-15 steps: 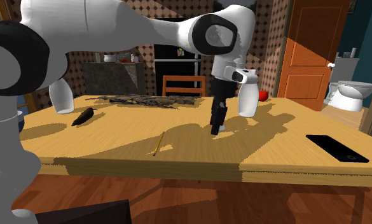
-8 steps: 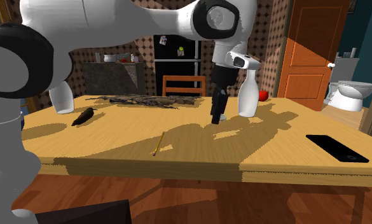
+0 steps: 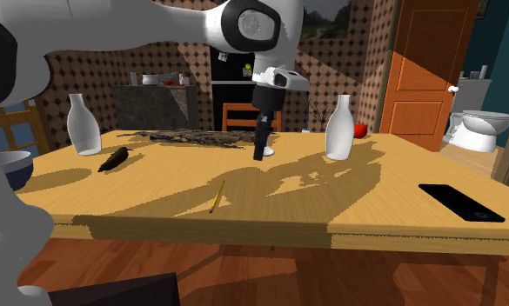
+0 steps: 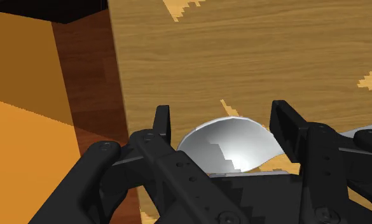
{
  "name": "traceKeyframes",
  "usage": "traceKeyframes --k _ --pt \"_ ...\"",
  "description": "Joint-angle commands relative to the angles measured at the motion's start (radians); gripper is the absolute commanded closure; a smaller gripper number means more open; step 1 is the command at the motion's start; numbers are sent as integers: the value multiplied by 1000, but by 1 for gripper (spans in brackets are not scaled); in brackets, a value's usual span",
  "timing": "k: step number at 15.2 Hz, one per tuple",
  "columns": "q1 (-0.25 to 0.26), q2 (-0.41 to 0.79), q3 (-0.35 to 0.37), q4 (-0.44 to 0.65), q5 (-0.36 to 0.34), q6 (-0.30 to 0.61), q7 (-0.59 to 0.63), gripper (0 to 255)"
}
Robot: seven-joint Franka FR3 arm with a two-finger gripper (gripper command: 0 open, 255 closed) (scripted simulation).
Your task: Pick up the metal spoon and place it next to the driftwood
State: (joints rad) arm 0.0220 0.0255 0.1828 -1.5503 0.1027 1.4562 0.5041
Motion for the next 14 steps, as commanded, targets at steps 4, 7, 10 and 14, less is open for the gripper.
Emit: traceKeyframes --k 4,7,10,14 --pt "40 -139 41 -169 38 40 76 255" --pt "64 -211 68 -243 64 53 122 255" --pt "90 -275 98 -306 91 61 172 255" --pt "125 -350 142 -372 132 68 242 255"
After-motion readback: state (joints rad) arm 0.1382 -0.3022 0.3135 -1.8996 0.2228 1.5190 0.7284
